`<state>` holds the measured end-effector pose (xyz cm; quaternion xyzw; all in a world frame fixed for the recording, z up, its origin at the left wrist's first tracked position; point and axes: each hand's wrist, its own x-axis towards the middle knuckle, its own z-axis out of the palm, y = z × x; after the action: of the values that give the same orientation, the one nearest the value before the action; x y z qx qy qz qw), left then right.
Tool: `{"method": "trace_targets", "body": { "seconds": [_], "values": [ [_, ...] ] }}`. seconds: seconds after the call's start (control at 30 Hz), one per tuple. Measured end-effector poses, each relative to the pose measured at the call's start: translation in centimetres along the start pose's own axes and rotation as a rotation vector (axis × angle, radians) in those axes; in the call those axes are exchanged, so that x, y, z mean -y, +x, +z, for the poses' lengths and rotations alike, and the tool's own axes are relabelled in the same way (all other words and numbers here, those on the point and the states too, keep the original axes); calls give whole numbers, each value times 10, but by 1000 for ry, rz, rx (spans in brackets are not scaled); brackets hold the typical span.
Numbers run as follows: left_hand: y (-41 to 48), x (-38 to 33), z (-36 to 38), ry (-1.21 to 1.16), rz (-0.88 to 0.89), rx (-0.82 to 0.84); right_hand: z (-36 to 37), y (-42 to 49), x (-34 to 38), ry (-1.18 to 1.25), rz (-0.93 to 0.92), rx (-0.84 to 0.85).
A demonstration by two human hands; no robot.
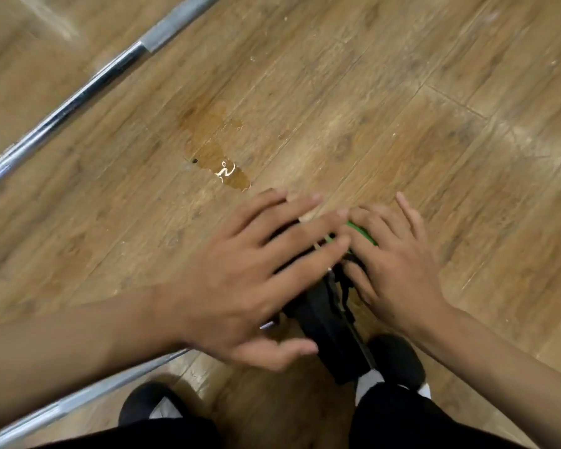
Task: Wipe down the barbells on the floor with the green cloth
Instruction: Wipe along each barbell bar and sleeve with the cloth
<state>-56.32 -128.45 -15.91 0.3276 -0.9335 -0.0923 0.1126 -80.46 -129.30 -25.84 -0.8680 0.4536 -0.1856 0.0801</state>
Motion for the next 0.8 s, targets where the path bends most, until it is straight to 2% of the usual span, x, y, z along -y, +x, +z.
{"method": "trace_targets", "body": {
  "seconds": [0.1, 0.17, 0.3, 0.4, 0.53, 0.7, 0.8],
  "values": [
    [1, -13, 4, 53, 149, 3, 11, -7, -14, -36, -134, -59],
    [5, 4, 3, 111, 114, -13, 13, 14, -22, -66, -192, -61],
    [6, 45, -14, 208, 0, 56, 26, 70, -14, -54, -73, -188],
    [10, 55, -26, 259, -106, 36, 49, 76, -29, -19, -247, -301],
    [20, 47, -25, 233, -159, -36, 71, 105, -65, -36, -490, -416],
    [18, 55, -18, 276, -234, -15, 89, 126, -69, 35, -429, -500],
    [21, 85, -21, 313, -322, -5, 99, 152, -58, 39, -365, -524]
  ]
}}
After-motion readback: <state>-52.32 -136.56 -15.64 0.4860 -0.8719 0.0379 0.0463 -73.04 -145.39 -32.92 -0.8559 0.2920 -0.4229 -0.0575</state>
